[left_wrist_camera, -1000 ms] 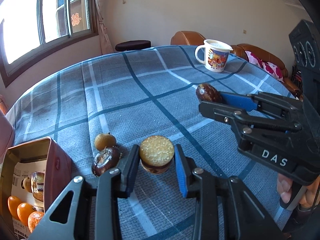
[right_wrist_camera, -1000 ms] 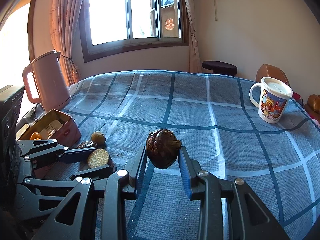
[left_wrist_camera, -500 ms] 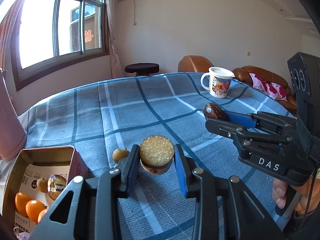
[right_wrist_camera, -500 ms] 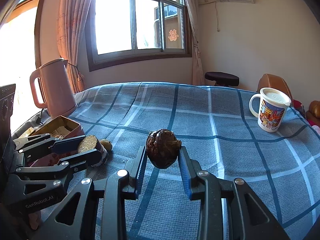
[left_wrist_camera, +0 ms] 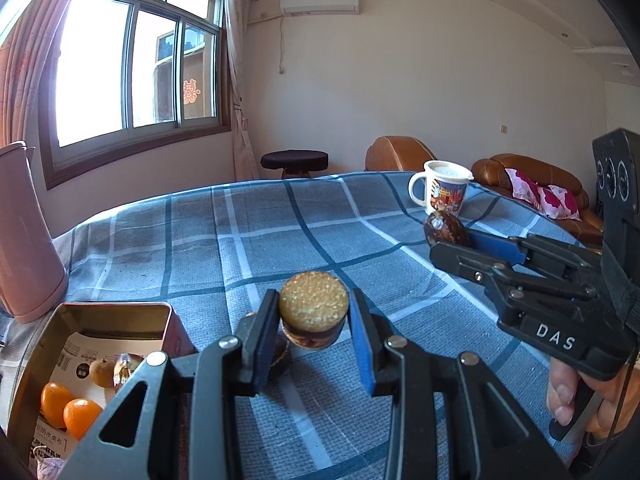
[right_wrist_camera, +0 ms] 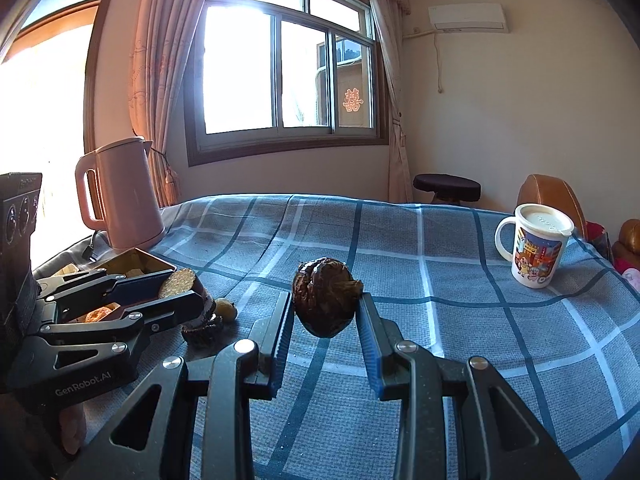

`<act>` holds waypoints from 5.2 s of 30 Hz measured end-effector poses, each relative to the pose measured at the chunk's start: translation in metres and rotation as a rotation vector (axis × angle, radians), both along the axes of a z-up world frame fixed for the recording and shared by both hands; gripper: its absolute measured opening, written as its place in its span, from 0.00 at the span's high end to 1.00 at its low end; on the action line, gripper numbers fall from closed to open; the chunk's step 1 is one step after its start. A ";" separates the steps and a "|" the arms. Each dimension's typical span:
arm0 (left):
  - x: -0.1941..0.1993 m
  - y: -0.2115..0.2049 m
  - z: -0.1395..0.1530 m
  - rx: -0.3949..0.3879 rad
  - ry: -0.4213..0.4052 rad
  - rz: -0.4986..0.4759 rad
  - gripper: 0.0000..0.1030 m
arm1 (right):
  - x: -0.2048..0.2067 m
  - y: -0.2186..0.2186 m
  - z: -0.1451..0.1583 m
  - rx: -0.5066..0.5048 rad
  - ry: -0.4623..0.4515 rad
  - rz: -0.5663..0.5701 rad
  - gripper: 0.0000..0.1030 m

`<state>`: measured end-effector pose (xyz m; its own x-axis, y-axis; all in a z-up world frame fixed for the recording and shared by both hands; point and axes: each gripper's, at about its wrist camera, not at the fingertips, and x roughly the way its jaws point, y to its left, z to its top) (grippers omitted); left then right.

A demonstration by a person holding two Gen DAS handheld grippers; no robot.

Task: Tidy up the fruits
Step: 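Carry the round cake toward the tin with the left tool while the right tool carries the brown fruit, then lower the round cake into the tin with the left tool while the right tool lowers the brown fruit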

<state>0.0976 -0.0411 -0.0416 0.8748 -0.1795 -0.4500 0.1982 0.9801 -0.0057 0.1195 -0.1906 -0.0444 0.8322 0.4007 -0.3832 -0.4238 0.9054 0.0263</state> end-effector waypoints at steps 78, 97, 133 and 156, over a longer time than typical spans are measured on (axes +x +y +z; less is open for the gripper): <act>-0.030 0.019 0.008 -0.064 -0.093 0.048 0.65 | -0.015 0.035 -0.001 -0.042 0.018 0.050 0.60; -0.043 0.036 0.008 -0.079 -0.098 0.074 0.65 | -0.034 0.060 0.007 -0.040 -0.036 0.115 0.60; -0.063 0.126 0.013 -0.128 -0.093 0.239 0.65 | -0.040 0.123 0.029 -0.078 -0.072 0.234 0.60; -0.064 0.165 0.000 -0.137 -0.036 0.319 0.65 | -0.044 0.189 0.018 -0.142 -0.054 0.339 0.60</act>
<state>0.0336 0.1236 -0.0418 0.9114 0.0488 -0.4085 -0.1155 0.9833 -0.1403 0.0753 -0.0020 -0.0260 0.6816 0.6032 -0.4142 -0.6977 0.7063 -0.1196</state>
